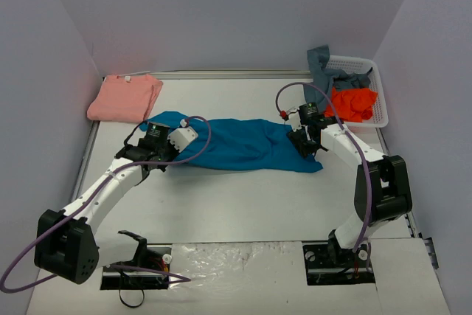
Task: Fold and stack the t-shirts
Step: Flatten out the tshirt
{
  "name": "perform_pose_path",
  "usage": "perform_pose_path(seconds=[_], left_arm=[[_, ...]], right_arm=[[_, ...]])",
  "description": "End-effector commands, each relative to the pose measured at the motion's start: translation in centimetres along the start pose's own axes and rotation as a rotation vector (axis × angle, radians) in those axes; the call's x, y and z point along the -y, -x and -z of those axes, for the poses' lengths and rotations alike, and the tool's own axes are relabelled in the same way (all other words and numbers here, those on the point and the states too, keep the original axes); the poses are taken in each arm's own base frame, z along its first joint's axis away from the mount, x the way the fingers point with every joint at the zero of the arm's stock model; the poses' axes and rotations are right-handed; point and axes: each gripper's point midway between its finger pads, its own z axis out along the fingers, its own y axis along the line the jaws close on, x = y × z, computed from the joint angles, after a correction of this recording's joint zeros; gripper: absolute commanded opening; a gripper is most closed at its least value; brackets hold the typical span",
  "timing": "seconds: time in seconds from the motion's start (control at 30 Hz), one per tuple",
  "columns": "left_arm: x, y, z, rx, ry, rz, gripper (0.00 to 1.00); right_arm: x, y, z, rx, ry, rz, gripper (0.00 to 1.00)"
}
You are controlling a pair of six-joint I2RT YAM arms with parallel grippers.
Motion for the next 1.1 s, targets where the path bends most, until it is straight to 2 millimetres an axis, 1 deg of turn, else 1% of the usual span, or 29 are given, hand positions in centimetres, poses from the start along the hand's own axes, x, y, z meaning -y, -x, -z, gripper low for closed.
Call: perform_pose_path(seconds=[0.0,0.03,0.07,0.17,0.23,0.37,0.53,0.67,0.8,0.87,1.07], left_arm=[[-2.5,0.3,0.9,0.026,0.131,0.073,0.02],[-3.2,0.2,0.9,0.028,0.167,0.091,0.02],[-3.6,0.2,0.9,0.027,0.188,0.103,0.02],[-4.3,0.3,0.7,0.035,0.213,0.133,0.02],[-4.1,0.3,0.3,0.027,0.199,0.137,0.02],[-4.0,0.3,-0.5,0.015,0.189,0.149,0.02],[-3.7,-0.1,-1.0,0.002,0.178,0.150,0.02],[-3.6,-0.3,-1.2,-0.008,0.177,0.151,0.02],[-3.6,-0.4,-1.4,-0.014,0.176,0.152,0.02],[-3.5,-0.5,-1.5,-0.017,0.174,0.154,0.02],[-3.6,-0.7,-1.5,-0.025,0.180,0.155,0.02]], right_arm=[[-0.4,-1.7,0.9,-0.041,0.021,0.027,0.41],[-0.4,-2.0,0.9,-0.045,0.023,0.033,0.41],[-1.0,-2.5,0.8,-0.055,0.049,0.037,0.41],[-1.9,-3.4,0.8,-0.073,0.091,0.059,0.39],[-2.4,-3.7,1.0,-0.075,0.122,0.072,0.39],[-2.4,-4.0,1.4,-0.087,0.130,0.103,0.39],[-2.7,-5.7,1.4,-0.158,0.157,0.155,0.41],[-3.3,-6.5,1.4,-0.177,0.194,0.191,0.42],[-4.0,-7.6,0.8,-0.217,0.239,0.221,0.42],[-4.2,-7.8,0.6,-0.224,0.249,0.228,0.42],[-5.4,-9.6,-0.8,-0.293,0.312,0.248,0.41]])
